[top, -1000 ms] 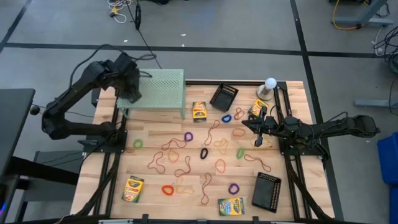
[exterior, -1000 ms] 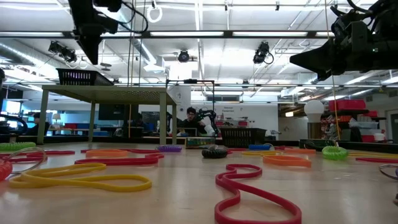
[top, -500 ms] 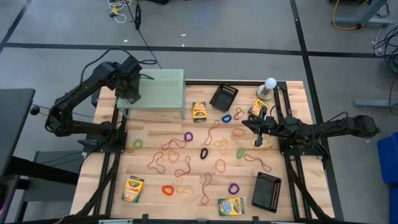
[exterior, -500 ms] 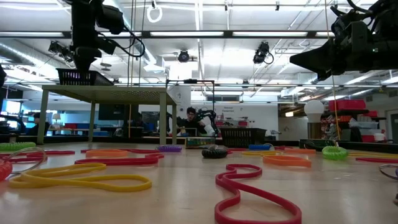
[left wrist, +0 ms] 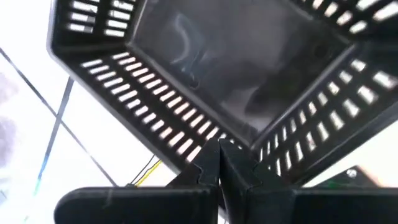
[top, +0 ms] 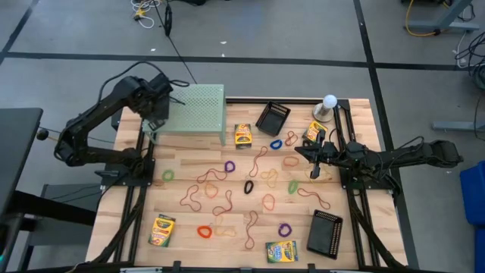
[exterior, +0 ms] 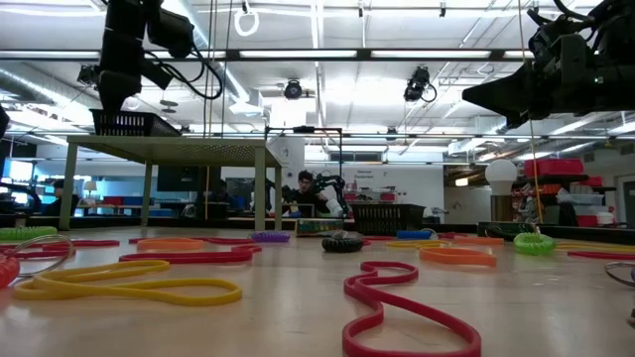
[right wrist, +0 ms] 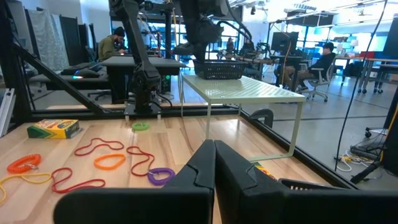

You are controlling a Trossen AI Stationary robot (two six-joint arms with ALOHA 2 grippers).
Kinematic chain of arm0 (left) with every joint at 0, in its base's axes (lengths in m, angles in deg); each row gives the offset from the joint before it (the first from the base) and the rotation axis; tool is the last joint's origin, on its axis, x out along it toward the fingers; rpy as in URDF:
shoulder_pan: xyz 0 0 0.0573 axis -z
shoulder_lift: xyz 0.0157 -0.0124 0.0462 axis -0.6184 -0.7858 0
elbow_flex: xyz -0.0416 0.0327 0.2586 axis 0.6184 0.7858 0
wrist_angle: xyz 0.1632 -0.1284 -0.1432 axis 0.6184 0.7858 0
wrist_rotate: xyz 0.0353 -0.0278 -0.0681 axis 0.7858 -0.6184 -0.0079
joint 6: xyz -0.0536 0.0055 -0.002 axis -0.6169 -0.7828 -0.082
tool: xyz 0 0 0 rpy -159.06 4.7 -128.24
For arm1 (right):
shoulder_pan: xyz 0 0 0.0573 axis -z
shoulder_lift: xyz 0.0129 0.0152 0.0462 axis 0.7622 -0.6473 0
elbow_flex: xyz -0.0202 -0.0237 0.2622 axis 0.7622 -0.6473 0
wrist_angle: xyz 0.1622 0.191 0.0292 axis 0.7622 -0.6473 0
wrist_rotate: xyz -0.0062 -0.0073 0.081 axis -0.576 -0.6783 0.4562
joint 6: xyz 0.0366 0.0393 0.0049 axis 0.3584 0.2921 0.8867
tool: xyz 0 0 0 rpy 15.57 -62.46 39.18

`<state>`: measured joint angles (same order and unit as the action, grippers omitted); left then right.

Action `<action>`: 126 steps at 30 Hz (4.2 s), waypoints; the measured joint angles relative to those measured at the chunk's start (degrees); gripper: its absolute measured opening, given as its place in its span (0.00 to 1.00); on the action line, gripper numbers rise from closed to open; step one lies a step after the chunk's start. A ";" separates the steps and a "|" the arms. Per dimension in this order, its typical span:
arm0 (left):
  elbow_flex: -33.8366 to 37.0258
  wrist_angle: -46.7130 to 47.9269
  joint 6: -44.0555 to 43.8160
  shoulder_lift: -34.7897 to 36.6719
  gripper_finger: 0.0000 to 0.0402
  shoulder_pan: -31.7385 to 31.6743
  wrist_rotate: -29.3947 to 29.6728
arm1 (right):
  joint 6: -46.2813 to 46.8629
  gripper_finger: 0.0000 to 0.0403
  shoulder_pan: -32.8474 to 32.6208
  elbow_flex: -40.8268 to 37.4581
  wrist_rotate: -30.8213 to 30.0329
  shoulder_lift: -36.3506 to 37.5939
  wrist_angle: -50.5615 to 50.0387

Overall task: Pick & Place Office Desk Supplies
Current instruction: Put the black bin on the shelf

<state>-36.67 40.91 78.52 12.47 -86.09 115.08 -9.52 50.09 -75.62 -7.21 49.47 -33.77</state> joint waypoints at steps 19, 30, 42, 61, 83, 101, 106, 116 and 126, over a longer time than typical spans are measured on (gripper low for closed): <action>-0.04 -9.59 -5.07 8.16 0.02 2.70 -6.65 | 0.00 0.01 0.01 -0.02 0.01 -0.01 0.02; -0.09 -12.41 -9.81 4.42 0.01 0.19 -13.38 | 0.02 0.01 0.01 -0.01 0.00 0.01 0.02; -0.07 -4.92 -7.51 4.46 0.01 1.56 -17.35 | 0.00 0.01 0.00 0.00 0.02 0.01 0.02; -0.04 -24.56 -9.90 5.84 0.01 1.54 -21.83 | 0.02 0.01 0.01 0.00 0.00 0.00 0.52; -1.63 -27.24 -5.73 -5.76 0.02 1.80 -8.76 | 0.02 0.01 0.01 -0.01 0.00 0.00 0.52; 20.60 -72.25 -10.95 11.61 0.02 29.69 -10.67 | 1.53 0.01 0.00 -0.02 -1.29 0.01 0.53; 30.39 -93.56 -18.25 7.86 0.05 34.80 -19.18 | 2.37 0.01 0.00 -0.02 -1.27 0.01 0.65; 32.28 -108.79 -11.86 -2.66 0.02 39.43 -19.40 | 8.33 0.01 0.00 7.84 -3.68 -0.81 -20.26; 32.24 -116.34 -8.94 -3.62 0.05 39.64 -19.30 | 22.87 0.02 -7.76 28.04 -5.09 -7.50 -67.88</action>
<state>-4.43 -75.43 69.58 8.85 -46.45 95.78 13.35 42.33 -47.58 -12.30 41.97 -101.65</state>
